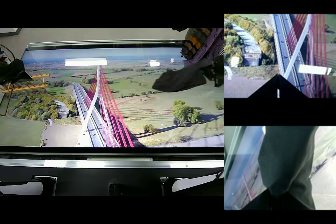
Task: Fold the clothes and pants, and hang the long-sleeved shirts on hangers.
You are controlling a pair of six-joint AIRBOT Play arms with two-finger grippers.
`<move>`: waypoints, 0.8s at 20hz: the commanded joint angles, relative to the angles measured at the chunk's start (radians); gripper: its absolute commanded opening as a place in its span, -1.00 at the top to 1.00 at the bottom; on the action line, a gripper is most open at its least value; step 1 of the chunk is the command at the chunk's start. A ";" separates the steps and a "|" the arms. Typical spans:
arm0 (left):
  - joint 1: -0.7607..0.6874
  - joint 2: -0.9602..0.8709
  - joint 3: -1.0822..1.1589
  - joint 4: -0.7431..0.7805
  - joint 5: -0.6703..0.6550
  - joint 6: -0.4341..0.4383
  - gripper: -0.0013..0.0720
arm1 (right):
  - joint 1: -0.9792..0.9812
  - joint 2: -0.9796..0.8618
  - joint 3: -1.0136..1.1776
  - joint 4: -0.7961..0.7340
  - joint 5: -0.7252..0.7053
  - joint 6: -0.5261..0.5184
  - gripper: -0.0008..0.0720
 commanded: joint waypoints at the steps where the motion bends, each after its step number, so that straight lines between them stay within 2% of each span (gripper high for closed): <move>1: 0.001 -0.001 0.000 0.000 0.000 0.000 0.92 | -0.135 0.001 0.014 -0.094 0.031 0.082 0.88; 5: 0.001 -0.001 0.000 0.000 0.000 0.000 0.92 | -0.264 0.003 -0.031 -0.309 -0.091 0.168 0.89; 7: 0.001 -0.001 0.000 0.000 0.000 0.000 0.92 | -0.304 0.023 -0.102 -0.430 -0.154 0.169 0.89; 16: 0.001 -0.001 0.000 0.000 0.000 0.000 0.92 | -0.347 0.211 -0.547 -0.774 -0.183 0.224 0.88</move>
